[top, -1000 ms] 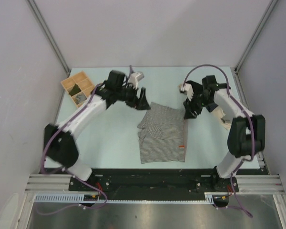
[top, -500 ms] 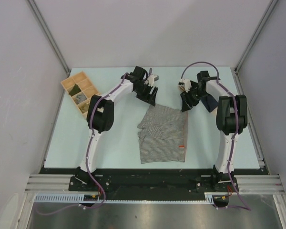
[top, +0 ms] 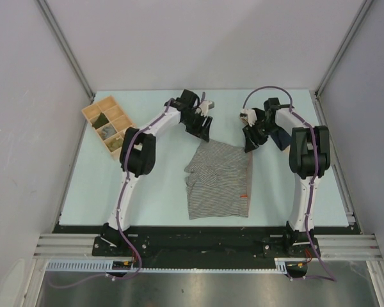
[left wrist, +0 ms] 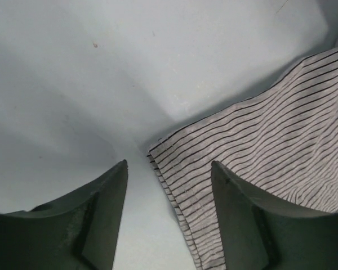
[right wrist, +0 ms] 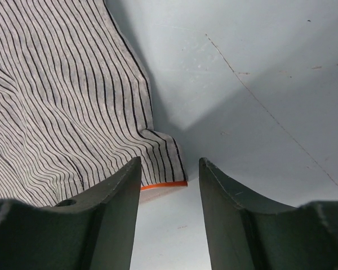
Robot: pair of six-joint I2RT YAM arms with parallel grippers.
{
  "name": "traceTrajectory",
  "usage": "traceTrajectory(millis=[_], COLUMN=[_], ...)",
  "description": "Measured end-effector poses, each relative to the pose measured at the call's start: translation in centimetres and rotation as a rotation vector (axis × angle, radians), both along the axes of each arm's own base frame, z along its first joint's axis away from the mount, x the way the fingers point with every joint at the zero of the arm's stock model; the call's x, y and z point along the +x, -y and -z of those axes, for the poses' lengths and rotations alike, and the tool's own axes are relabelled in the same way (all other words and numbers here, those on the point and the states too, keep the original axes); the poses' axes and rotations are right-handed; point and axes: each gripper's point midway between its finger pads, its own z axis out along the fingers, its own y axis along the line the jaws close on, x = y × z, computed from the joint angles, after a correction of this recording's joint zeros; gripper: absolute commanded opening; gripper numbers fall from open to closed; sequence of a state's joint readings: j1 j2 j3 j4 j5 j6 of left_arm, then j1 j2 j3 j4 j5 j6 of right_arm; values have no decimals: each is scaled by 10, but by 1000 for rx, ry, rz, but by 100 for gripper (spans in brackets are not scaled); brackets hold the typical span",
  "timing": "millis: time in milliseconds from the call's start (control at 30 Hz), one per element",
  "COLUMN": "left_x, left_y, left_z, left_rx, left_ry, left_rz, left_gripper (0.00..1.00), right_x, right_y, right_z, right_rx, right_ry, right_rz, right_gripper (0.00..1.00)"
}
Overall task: Roll the underwear
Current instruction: Fold the underwear at the center of the board.
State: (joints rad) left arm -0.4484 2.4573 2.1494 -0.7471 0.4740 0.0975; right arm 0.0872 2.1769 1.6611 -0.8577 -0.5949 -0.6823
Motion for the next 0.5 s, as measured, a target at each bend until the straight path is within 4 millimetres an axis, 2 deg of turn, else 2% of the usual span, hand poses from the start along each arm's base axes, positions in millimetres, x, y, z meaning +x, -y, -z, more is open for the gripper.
traceTrajectory(millis=[67,300,500], left_x=[-2,0,3], left_y=[1,6,8], left_z=[10,10,12], left_rx=[-2,-21,-27], left_ry=[-23,-30,-31], left_rz=[4,4,1], left_gripper=[59,52,34], right_x=[0,-2,-2], right_y=[0,-1,-2], right_z=[0,2,2], right_rx=[1,9,14], right_ry=[0,-10,-14], right_rz=[-1,-3,-2], right_gripper=[45,37,31])
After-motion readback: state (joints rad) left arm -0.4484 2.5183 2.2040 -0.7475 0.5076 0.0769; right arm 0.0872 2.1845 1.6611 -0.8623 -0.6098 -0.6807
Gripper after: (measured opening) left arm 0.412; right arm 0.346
